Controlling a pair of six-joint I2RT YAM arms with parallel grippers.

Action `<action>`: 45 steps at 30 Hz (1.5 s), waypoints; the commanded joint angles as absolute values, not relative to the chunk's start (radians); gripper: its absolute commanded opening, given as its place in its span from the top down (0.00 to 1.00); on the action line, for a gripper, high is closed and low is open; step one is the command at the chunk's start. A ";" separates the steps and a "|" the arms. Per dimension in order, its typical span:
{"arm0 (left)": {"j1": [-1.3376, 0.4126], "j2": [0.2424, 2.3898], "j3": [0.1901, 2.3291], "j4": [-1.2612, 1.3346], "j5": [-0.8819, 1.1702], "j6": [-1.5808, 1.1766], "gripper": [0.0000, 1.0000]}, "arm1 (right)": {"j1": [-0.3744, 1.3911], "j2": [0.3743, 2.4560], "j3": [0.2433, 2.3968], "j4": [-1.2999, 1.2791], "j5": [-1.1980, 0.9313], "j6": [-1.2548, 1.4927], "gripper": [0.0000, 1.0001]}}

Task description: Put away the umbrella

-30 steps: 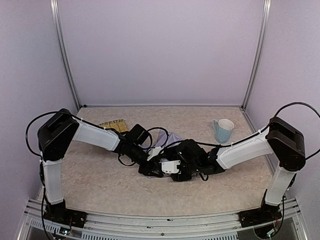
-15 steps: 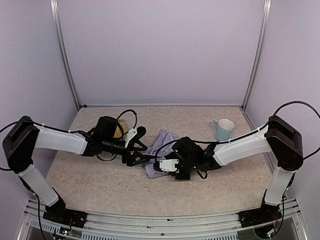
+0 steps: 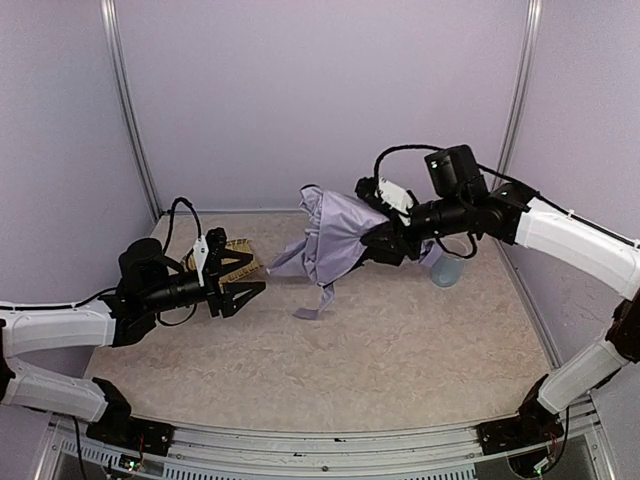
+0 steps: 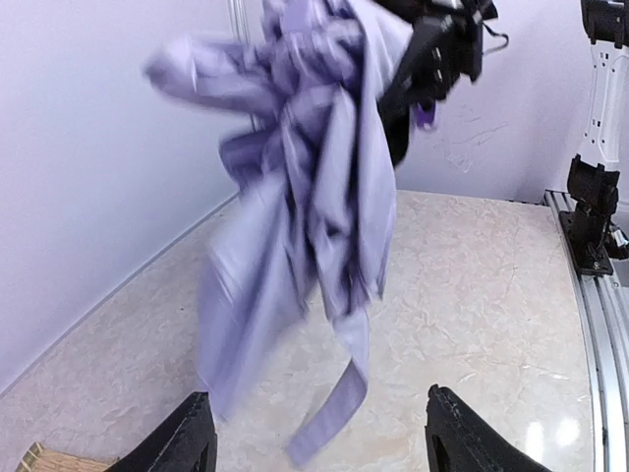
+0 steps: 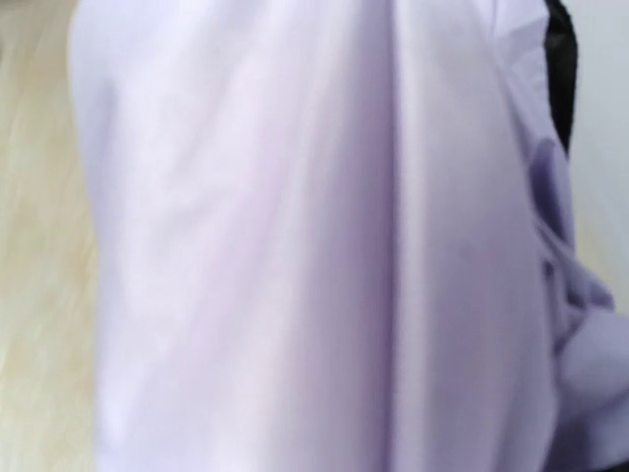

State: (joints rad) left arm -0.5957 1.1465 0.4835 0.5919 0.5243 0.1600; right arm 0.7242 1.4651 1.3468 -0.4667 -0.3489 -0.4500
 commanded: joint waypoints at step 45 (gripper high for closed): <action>-0.903 1.785 0.695 1.139 0.542 0.098 1.00 | 0.681 1.326 1.554 -0.494 -0.543 -0.291 1.00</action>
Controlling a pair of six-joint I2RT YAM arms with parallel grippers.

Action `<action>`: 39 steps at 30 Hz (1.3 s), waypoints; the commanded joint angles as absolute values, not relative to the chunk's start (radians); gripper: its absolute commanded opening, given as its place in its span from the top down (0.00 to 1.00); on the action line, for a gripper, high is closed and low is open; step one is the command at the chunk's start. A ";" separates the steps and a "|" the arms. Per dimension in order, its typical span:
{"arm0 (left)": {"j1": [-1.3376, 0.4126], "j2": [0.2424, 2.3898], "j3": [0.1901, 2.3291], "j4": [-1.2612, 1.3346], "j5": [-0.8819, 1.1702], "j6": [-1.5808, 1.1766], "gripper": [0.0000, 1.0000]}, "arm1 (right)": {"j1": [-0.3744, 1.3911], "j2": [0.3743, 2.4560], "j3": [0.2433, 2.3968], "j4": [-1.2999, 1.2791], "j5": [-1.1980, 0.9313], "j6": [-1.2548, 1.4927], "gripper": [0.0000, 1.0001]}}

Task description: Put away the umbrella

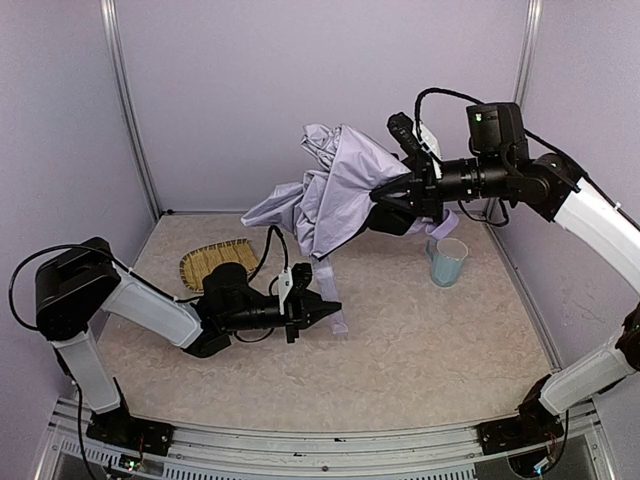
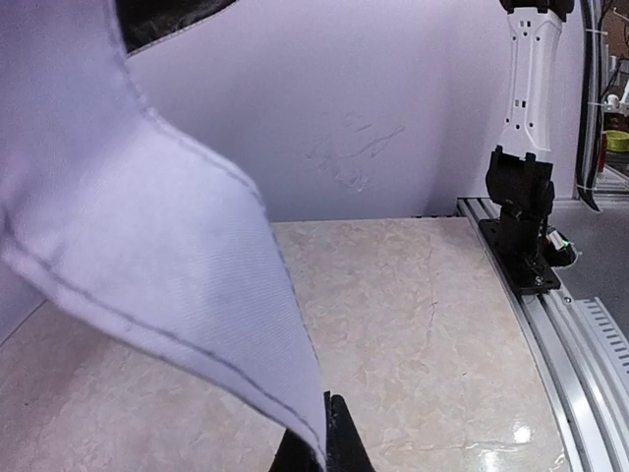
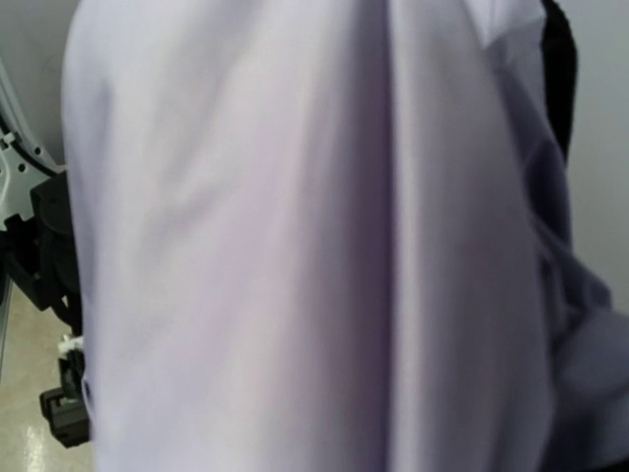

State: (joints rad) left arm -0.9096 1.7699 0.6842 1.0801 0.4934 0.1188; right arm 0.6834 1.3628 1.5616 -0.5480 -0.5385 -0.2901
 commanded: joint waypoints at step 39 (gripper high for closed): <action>-0.657 2.027 1.089 0.591 -0.070 0.801 1.00 | 1.011 1.138 1.058 -0.444 -0.034 -0.504 1.00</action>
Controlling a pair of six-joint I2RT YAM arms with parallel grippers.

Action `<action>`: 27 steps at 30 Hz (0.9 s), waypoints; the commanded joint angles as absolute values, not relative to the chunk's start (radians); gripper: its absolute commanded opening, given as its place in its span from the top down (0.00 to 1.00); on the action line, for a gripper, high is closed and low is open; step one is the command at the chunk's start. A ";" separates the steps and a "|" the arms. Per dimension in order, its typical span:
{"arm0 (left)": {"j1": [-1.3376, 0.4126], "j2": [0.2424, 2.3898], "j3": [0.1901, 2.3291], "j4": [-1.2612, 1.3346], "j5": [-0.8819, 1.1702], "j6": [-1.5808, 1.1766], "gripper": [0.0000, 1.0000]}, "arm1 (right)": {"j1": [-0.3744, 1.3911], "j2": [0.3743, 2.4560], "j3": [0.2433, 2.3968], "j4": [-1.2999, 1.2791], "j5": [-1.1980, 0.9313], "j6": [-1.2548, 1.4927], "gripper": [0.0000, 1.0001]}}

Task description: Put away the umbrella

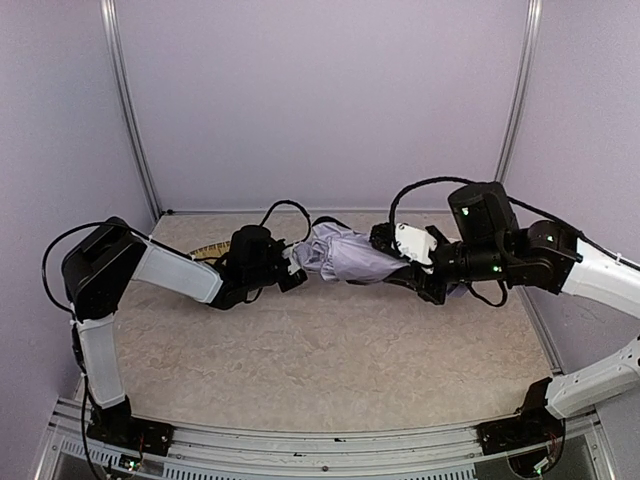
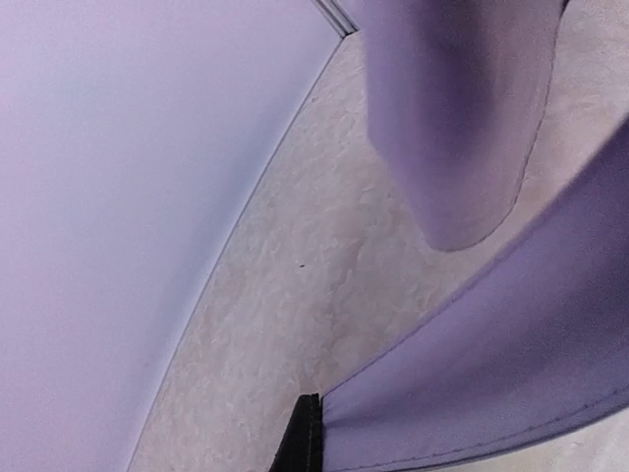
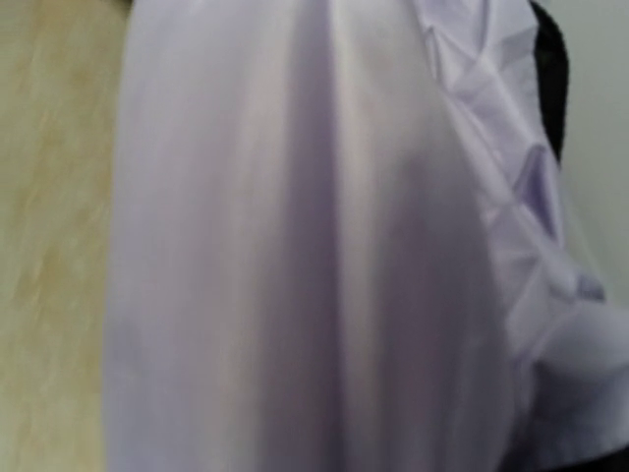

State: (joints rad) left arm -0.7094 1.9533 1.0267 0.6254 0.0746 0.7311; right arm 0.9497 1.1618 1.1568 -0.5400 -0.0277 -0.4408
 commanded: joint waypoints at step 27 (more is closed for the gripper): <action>-0.681 2.269 1.326 0.533 -0.187 0.946 0.85 | 1.294 1.840 0.909 -0.307 -0.172 -0.421 1.00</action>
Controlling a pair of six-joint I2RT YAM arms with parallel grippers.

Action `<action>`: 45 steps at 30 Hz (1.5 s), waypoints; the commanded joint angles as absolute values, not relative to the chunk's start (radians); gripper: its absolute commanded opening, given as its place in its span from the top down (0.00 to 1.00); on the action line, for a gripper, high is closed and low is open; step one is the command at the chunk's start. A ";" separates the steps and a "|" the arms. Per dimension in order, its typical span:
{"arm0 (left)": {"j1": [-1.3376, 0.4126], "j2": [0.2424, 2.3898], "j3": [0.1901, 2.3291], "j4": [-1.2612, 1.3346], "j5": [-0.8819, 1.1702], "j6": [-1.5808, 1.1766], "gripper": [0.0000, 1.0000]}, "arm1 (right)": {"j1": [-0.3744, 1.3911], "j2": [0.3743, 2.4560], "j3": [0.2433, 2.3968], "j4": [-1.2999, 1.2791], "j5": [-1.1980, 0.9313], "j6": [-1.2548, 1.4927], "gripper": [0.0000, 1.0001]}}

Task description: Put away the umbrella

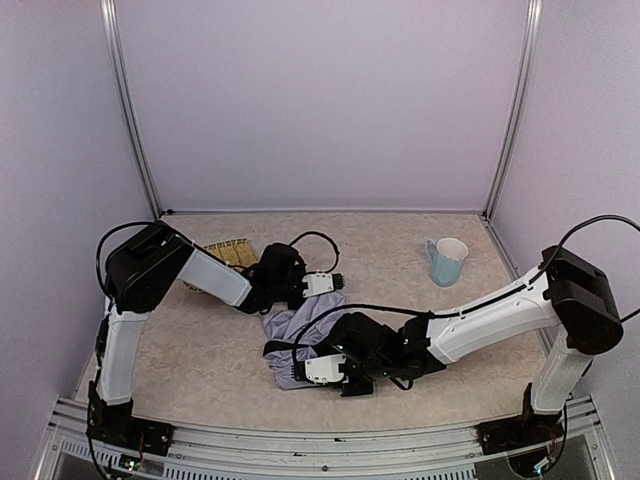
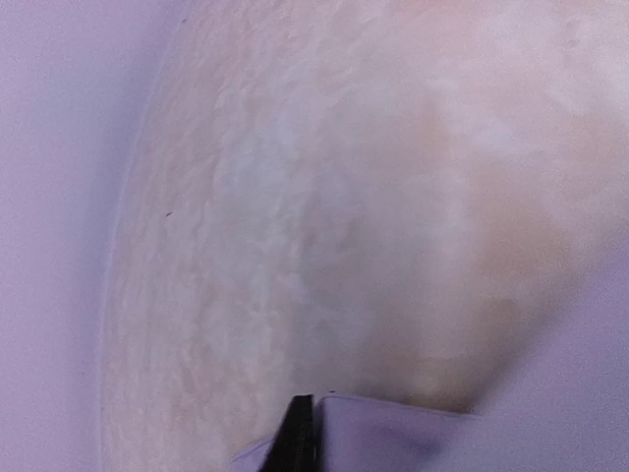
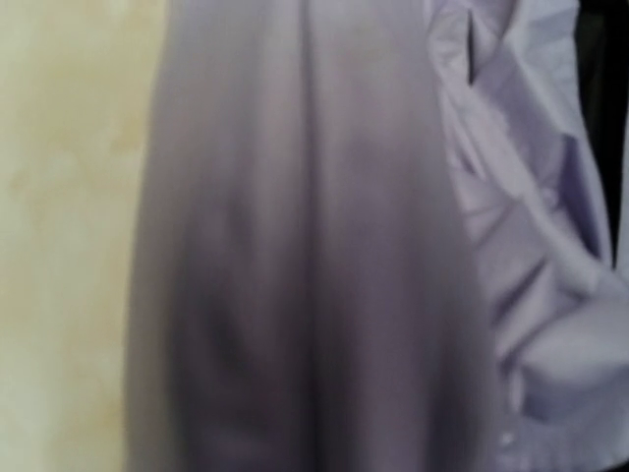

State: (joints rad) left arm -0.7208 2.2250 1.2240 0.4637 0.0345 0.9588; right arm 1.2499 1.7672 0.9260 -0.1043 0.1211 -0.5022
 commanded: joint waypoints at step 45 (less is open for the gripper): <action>-0.861 1.652 0.657 0.088 0.194 -0.172 0.43 | 1.230 1.878 0.985 -0.270 -0.054 -0.392 1.00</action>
